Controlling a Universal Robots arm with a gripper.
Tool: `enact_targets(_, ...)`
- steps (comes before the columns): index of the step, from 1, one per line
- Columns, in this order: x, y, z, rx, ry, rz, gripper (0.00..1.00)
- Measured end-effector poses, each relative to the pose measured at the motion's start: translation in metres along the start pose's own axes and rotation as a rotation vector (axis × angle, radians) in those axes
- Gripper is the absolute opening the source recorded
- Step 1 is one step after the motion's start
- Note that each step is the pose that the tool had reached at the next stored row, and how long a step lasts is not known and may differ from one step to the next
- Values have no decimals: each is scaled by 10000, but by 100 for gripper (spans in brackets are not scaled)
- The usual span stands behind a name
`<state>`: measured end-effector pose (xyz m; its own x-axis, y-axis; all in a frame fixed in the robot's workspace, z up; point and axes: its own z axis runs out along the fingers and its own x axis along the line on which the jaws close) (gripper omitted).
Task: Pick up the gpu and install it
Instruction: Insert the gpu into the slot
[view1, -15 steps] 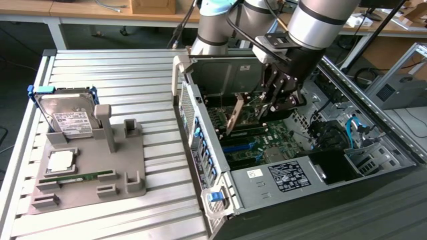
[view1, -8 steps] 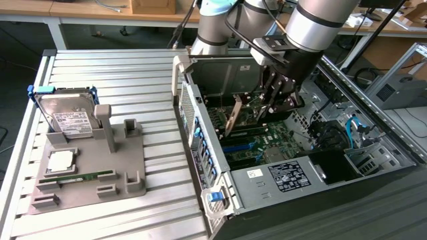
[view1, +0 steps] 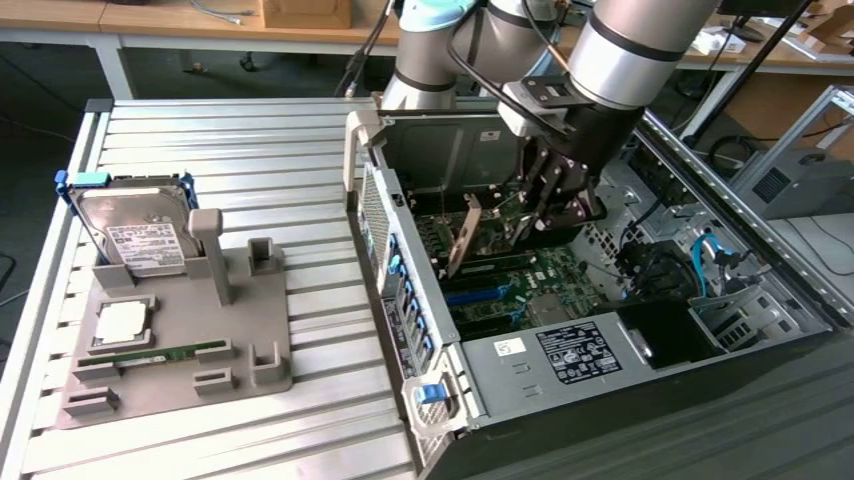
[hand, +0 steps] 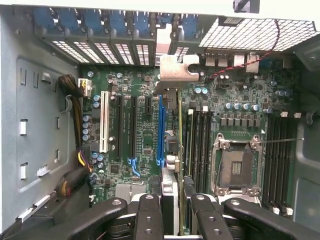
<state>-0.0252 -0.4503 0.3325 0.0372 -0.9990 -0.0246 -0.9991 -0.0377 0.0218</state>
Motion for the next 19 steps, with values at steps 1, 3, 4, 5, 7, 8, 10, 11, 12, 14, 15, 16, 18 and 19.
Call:
enact_targets(1, 3, 3, 4, 0, -1, 0, 27)
enact_targets(3, 10, 8, 13, 1, -1, 1, 27)
enact_targets(4, 15, 10, 19, 0, 0, 0, 27)
enact_targets(5, 18, 12, 22, 0, 0, 0, 27)
enact_targets(7, 22, 14, 30, 0, 1, 1, 27)
enact_targets(8, 24, 14, 34, 0, 0, 0, 27)
enact_targets(10, 26, 16, 42, 0, 0, 1, 27)
enact_targets(11, 27, 17, 46, 0, 0, 0, 27)
enact_targets(12, 28, 18, 51, 0, 0, 0, 27)
enact_targets(14, 30, 19, 60, 0, -1, 0, 27)
enact_targets(15, 31, 20, 63, 0, 0, 0, 27)
enact_targets(16, 32, 20, 68, 0, 0, 0, 27)
enact_targets(18, 34, 21, 76, 1, 0, 0, 27)
enact_targets(19, 34, 22, 80, 0, 0, 0, 27)
